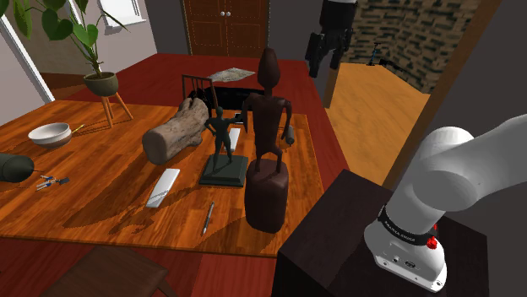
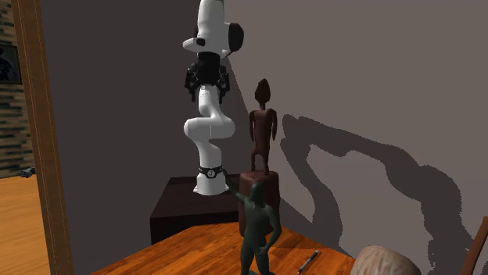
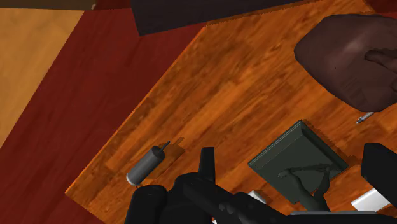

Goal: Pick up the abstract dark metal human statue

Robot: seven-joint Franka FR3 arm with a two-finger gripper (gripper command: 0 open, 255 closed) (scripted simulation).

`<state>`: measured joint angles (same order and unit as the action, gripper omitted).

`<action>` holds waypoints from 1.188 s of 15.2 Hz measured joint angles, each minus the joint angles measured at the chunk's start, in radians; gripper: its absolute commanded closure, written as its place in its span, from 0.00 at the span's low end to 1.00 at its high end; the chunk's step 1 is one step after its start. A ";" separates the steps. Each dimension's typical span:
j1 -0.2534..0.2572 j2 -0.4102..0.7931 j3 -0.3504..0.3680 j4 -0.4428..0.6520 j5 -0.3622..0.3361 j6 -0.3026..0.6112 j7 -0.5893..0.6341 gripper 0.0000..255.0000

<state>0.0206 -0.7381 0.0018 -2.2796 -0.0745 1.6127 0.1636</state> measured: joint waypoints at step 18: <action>0.297 -0.088 -0.034 -0.211 0.322 0.351 -0.282 0.00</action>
<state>0.3179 -0.8258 -0.0326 -2.4910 0.2476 1.9638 -0.1185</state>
